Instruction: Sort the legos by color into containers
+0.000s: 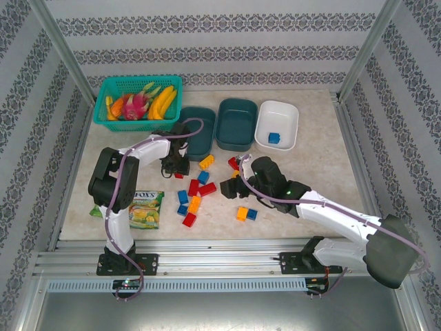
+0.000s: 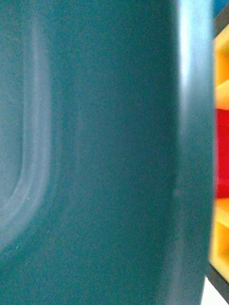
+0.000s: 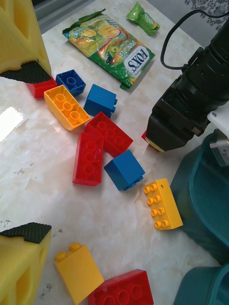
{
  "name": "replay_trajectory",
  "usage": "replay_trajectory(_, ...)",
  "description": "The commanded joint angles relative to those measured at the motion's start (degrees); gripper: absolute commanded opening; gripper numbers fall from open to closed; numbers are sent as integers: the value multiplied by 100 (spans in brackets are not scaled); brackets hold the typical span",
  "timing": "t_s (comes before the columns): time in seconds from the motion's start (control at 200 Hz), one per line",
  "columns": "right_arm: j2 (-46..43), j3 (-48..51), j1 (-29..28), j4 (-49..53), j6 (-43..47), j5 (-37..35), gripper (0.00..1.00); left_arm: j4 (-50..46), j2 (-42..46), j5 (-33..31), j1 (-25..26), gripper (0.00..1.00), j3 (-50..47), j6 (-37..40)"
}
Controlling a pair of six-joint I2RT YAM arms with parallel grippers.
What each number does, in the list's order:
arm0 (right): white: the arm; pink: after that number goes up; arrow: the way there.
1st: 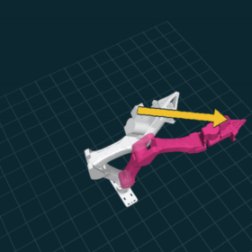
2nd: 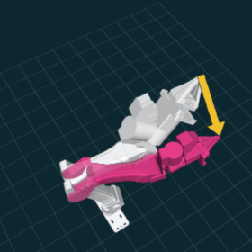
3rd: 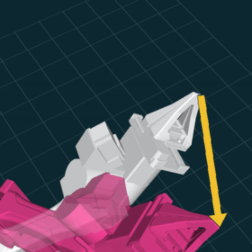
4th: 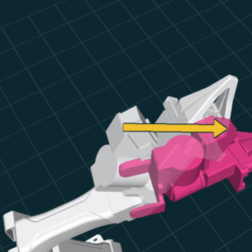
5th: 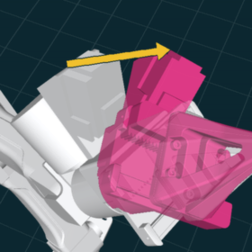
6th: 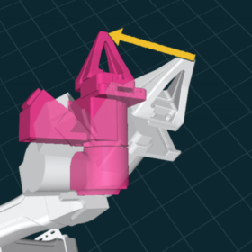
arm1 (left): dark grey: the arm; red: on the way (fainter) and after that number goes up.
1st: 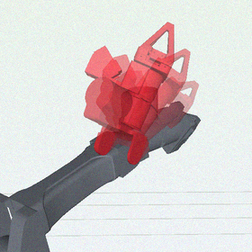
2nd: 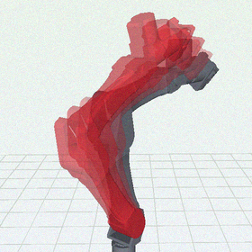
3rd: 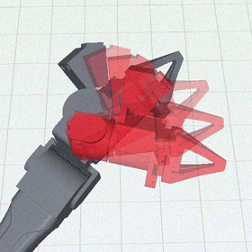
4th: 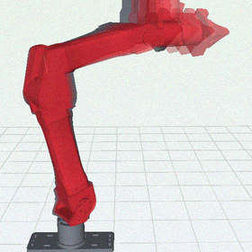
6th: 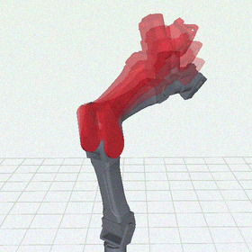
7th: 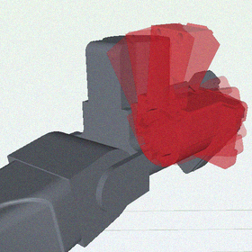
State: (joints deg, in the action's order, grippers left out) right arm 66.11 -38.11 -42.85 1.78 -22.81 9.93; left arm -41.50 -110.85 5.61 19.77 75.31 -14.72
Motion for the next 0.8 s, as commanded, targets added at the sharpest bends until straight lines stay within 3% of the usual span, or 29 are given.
replay_trajectory(0.0, -8, -228, 42, -109, -97, -30, 79, 23, 345, -196, -33, 31, -139, -42)
replay_trajectory(0.165, -201, -521, 75, -40, -104, -271, 78, -575, 1244, -395, -14, 28, -184, -310)
replay_trajectory(0.33, -276, -924, 204, -139, -306, -675, 79, -1365, 1587, -218, -23, 28, 771, -411)
replay_trajectory(0.435, -97, -1193, 371, -336, -521, -862, 79, -1579, 1133, -163, -26, 28, 1675, -377)
replay_trajectory(0.794, 1050, -2030, 1174, -908, -1615, -1181, 79, -1951, -1616, -290, -93, 28, 4764, -398)
